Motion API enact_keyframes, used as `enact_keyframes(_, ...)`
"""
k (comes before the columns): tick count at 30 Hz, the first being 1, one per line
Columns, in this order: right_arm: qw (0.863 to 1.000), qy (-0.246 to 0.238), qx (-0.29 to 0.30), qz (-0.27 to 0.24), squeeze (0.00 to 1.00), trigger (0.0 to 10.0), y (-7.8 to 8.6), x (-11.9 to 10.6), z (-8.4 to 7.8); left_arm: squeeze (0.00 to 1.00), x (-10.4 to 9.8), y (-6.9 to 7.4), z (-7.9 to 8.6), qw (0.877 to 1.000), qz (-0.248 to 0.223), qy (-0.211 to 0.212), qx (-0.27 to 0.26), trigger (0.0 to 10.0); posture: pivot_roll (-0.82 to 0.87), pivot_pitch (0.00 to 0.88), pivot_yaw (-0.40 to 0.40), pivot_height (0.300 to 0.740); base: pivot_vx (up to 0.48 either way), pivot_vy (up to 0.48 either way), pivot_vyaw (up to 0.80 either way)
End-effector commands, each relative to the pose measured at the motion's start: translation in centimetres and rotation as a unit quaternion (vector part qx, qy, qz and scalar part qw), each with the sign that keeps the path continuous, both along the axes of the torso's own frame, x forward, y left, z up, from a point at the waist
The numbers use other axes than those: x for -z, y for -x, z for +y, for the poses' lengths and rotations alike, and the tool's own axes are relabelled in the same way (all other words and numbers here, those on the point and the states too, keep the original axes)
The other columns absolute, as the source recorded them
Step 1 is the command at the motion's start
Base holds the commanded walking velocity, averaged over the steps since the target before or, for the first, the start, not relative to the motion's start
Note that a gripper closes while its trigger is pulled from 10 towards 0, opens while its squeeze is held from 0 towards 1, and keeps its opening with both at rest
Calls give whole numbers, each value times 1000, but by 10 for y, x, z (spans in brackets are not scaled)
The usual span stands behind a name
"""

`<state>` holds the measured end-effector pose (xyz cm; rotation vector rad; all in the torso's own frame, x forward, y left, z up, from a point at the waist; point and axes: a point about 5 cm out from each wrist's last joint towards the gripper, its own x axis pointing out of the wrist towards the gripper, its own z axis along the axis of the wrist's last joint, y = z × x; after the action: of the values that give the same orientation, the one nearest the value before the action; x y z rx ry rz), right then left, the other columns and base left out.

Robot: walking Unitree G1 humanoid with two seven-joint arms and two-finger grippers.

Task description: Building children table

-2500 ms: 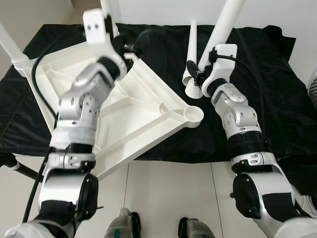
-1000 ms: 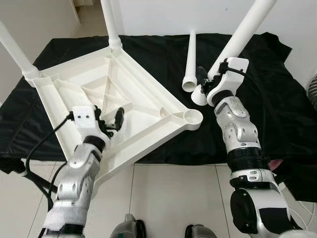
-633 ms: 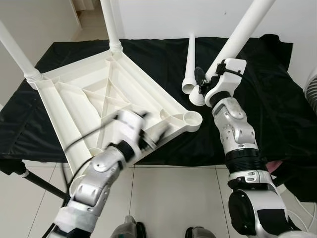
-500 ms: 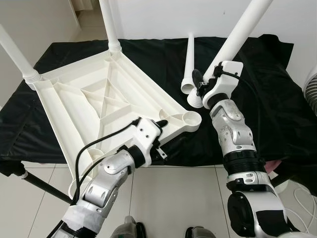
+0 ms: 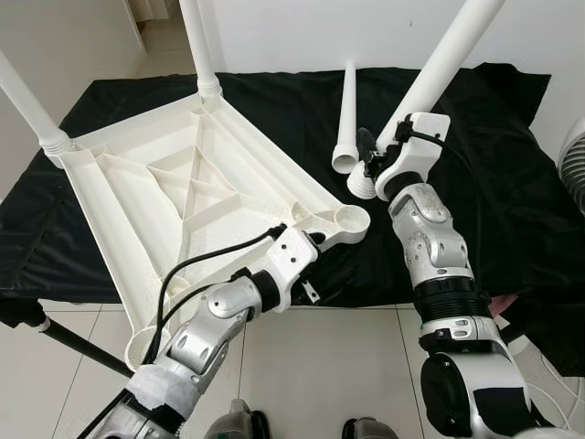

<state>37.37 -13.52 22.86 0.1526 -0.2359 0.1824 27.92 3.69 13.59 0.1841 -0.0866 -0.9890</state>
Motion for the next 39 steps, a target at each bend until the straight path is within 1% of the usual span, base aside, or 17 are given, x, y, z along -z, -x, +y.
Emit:
enact_keyframes(1,1000,3,-1,-17,0,10000,1,-7,3,0,3,-1,3,1000,4,-13,5,10000,-51,75,78,740,0,0,0)
enact_keyframes(4,1000,2,2,-18,0,10000,2,-7,2,0,9,-14,3,997,30,-35,-54,10000,-53,83,84,740,0,0,0)
enact_keyframes(5,1000,2,2,-18,0,10000,2,-7,2,0,9,-14,3,997,30,-35,-54,10000,-53,83,84,740,0,0,0)
enact_keyframes(6,1000,2,3,-18,0,10000,2,-7,2,0,10,-17,3,996,38,-41,-68,10000,-53,83,84,740,0,0,0)
enact_keyframes(7,1000,2,3,-18,0,10000,2,-7,2,0,10,-17,3,996,38,-41,-68,10000,-53,83,84,740,0,0,0)
enact_keyframes(10,1000,2,2,-18,0,10000,2,-7,3,0,7,-23,2,995,40,-39,-83,10000,-53,83,84,740,0,0,0)
enact_keyframes(12,1000,2,2,-18,0,10000,2,-7,3,0,7,-23,2,995,40,-39,-83,10000,-53,83,84,740,0,0,0)
enact_keyframes(13,1000,3,2,-19,0,10000,2,-7,4,0,7,-26,1,994,42,-45,-90,10000,-44,84,86,740,0,0,0)
enact_keyframes(16,1000,4,1,-19,0,10000,2,-7,4,0,8,-29,0,993,46,-50,-96,10000,-45,85,86,740,0,0,0)
enact_keyframes(19,1000,4,0,-18,0,10000,3,-6,6,0,6,-35,2,991,49,-50,-115,10000,-44,88,83,740,0,0,0)
enact_keyframes(26,1000,6,-4,-16,0,10000,3,-5,8,0,7,-38,5,989,57,-57,-123,10000,-47,80,78,740,0,0,0)
enact_keyframes(30,1000,9,-11,-15,0,10000,2,-5,11,0,9,-40,9,986,66,-68,-139,10000,-43,75,77,740,0,0,0)
enact_keyframes(39,1000,13,-22,-13,0,10000,4,-3,16,0,14,-42,13,982,69,-92,-147,10000,-43,75,77,740,0,0,0)
